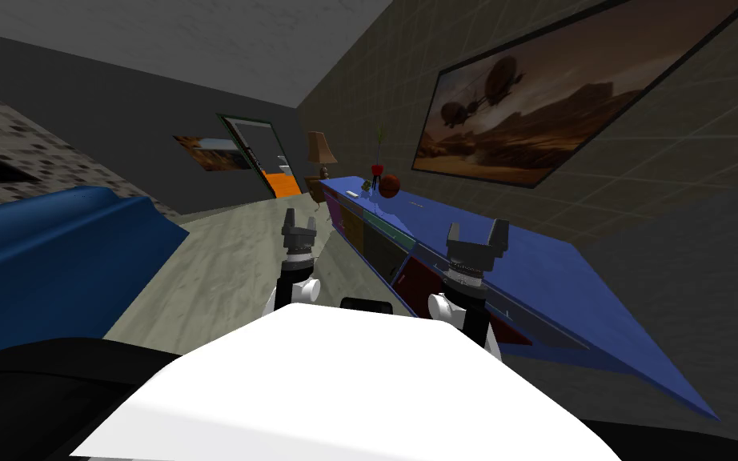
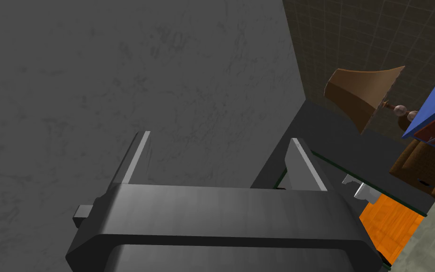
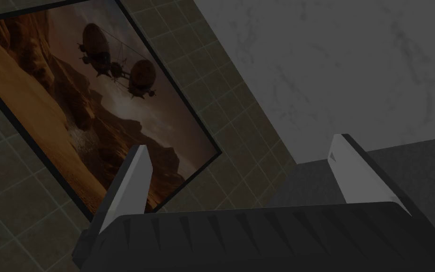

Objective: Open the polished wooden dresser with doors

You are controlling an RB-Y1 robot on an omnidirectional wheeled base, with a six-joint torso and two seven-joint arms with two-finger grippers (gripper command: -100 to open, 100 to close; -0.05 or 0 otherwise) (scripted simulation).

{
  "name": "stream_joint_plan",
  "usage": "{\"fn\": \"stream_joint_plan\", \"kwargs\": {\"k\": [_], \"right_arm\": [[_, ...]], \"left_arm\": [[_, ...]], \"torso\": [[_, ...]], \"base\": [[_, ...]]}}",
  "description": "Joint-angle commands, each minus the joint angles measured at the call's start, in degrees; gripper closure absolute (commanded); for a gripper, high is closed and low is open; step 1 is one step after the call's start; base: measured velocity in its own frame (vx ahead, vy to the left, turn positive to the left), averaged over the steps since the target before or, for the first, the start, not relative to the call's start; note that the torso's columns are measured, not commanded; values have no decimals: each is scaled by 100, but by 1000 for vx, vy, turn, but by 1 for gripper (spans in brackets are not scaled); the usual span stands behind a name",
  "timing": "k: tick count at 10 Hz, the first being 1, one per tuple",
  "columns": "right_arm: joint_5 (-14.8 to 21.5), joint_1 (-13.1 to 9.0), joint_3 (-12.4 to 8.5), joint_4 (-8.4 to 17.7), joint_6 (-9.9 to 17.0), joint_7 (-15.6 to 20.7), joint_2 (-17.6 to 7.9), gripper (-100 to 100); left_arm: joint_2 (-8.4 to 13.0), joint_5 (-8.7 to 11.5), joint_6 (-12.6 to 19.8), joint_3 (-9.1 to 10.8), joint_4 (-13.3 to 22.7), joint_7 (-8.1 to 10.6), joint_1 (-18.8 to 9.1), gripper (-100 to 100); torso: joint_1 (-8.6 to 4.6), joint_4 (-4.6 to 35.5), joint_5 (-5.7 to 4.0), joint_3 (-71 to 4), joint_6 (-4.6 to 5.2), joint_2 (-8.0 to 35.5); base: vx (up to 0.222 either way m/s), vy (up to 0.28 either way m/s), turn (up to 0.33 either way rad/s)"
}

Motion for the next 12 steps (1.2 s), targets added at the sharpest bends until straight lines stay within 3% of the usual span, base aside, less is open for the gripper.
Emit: {"fn": "stream_joint_plan", "kwargs": {"k": [1,9,10,12], "right_arm": [[0,0,0,0,0,0,0,0],[0,0,0,-2,-1,0,0,0],[125,-2,-37,32,3,100,-230,-100],[304,-3,-89,75,6,244,-445,-100]], "left_arm": [[0,0,0,0,0,0,0,0],[0,0,-1,0,-2,0,0,0],[0,0,-1,0,-2,0,0,0],[0,0,0,0,1,0,1,0]], "torso": [[0,235,0,-467,0,232],[0,3537,0,-7073,0,3539],[0,3960,0,-7919,0,3962],[10,4203,3,-8430,0,4200]], "base": [[0,0,0],[0,0,0],[19,18,-40],[42,44,-48]]}}
